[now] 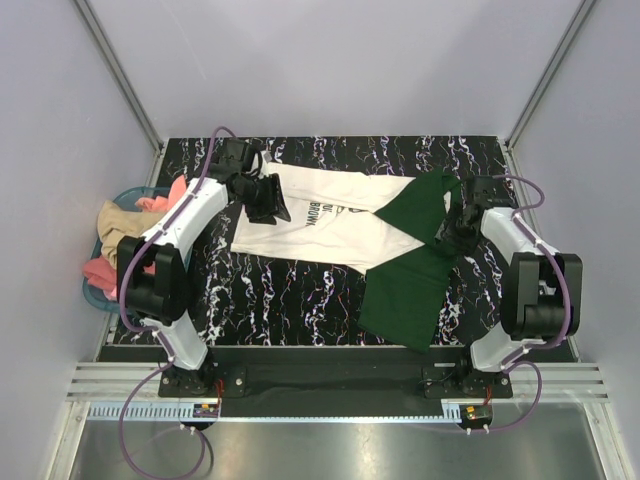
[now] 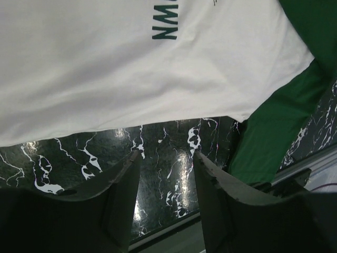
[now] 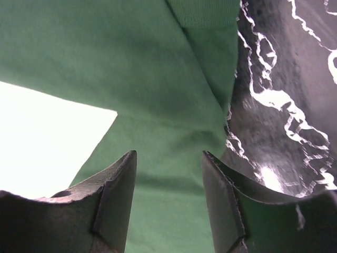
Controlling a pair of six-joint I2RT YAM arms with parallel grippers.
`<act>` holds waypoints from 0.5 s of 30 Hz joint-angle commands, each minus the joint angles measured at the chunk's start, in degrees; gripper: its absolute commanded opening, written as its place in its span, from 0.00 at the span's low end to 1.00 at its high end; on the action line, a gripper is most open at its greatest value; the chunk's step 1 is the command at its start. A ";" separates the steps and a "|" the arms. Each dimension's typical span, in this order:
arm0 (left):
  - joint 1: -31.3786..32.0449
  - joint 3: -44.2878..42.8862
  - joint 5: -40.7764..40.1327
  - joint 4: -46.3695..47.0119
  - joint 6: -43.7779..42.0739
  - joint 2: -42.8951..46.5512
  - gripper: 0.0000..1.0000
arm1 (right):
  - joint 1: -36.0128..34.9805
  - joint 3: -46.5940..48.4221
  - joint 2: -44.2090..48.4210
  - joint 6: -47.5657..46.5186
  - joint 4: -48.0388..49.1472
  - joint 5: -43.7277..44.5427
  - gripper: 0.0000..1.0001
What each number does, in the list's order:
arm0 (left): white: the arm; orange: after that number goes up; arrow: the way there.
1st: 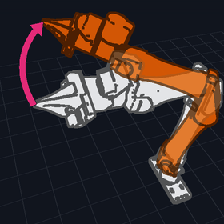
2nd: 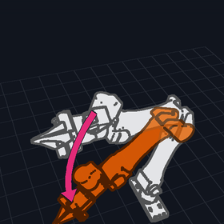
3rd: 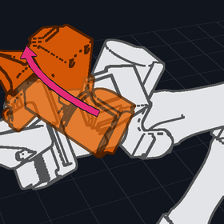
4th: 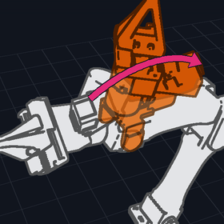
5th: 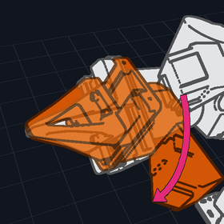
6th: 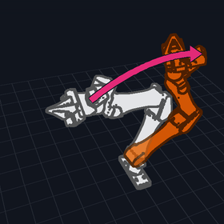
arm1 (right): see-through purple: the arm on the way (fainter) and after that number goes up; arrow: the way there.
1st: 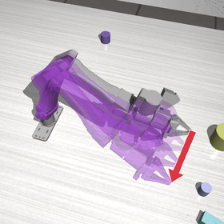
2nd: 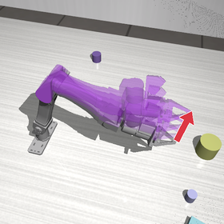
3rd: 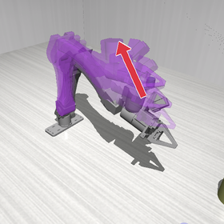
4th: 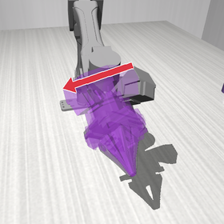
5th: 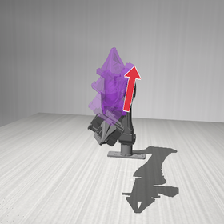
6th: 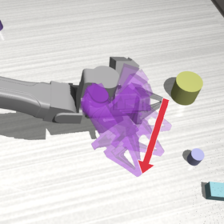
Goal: Fold and stack the t-shirts
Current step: Fold the tshirt
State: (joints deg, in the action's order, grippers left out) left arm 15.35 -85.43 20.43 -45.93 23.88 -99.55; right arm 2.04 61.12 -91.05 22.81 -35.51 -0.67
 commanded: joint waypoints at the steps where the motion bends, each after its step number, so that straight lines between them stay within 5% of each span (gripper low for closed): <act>1: -0.06 2.01 2.34 3.04 -0.85 2.87 0.49 | 0.07 0.32 -0.80 4.34 5.17 0.75 0.61; 15: -0.06 2.64 0.76 3.04 -2.43 2.78 0.49 | 0.06 -1.00 -5.63 8.40 9.58 2.60 0.61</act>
State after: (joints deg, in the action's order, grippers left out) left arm 15.33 -82.67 20.93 -44.91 22.39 -99.09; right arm 2.04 60.10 -96.71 30.48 -27.64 -0.05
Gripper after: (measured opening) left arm 0.493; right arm 0.610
